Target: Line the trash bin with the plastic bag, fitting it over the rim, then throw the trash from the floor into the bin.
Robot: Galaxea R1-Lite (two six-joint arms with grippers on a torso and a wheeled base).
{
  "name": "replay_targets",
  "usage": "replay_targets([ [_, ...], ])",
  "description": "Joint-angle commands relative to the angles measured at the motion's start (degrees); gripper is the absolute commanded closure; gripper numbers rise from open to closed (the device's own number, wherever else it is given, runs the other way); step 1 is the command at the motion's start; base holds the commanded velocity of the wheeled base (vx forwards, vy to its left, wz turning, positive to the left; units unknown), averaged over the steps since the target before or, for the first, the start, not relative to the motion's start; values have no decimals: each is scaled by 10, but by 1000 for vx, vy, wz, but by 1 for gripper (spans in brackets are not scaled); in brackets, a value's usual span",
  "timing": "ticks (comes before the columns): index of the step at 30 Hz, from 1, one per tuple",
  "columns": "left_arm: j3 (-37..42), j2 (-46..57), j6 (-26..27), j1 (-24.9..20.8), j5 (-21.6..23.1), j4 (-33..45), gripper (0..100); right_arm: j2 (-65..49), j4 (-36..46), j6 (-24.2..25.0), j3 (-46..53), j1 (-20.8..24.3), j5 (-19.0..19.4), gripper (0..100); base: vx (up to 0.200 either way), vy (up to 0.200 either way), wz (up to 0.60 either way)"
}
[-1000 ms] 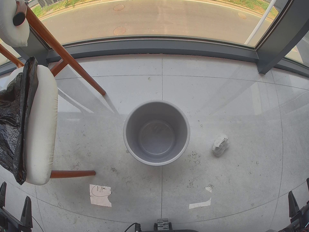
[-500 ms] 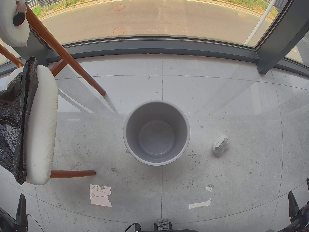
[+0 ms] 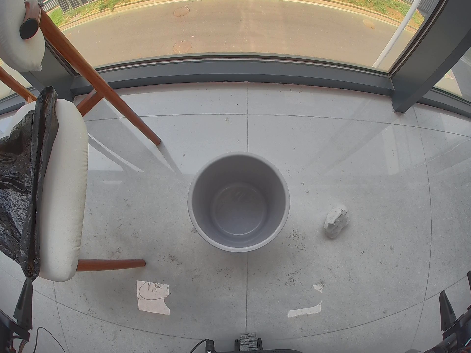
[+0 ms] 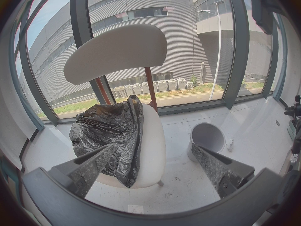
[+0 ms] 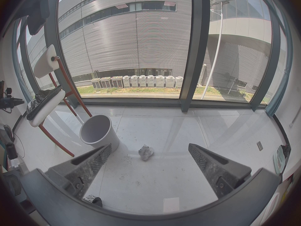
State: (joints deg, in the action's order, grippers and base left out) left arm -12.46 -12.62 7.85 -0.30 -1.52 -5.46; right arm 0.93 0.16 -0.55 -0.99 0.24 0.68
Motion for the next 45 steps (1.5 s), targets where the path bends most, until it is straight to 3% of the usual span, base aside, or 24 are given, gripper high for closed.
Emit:
replay_targets([
  [1, -33, -77, -6, 1, -6, 1, 0, -7, 0, -1, 10, 0, 0, 0, 0, 0, 0],
  [17, -115, -240, -88, 3, -22, 25, 0, -7, 0, -1, 10, 0, 0, 0, 0, 0, 0],
  [26, -150, -321, -116, 14, -23, -3, 0, -7, 0, 0, 10, 0, 0, 0, 0, 0, 0],
  [33, -164, -405, -118, 69, 14, -83, 0, -7, 0, 0, 10, 0, -1, 0, 0, 0, 0],
  [38, -189, -444, -118, 90, 25, -87, 0, -7, 0, 0, 10, 0, 0, 0, 0, 0, 0],
  [45, -218, -493, -117, 116, 77, -88, 0, -7, 0, 0, 10, 0, 0, 0, 0, 0, 0],
])
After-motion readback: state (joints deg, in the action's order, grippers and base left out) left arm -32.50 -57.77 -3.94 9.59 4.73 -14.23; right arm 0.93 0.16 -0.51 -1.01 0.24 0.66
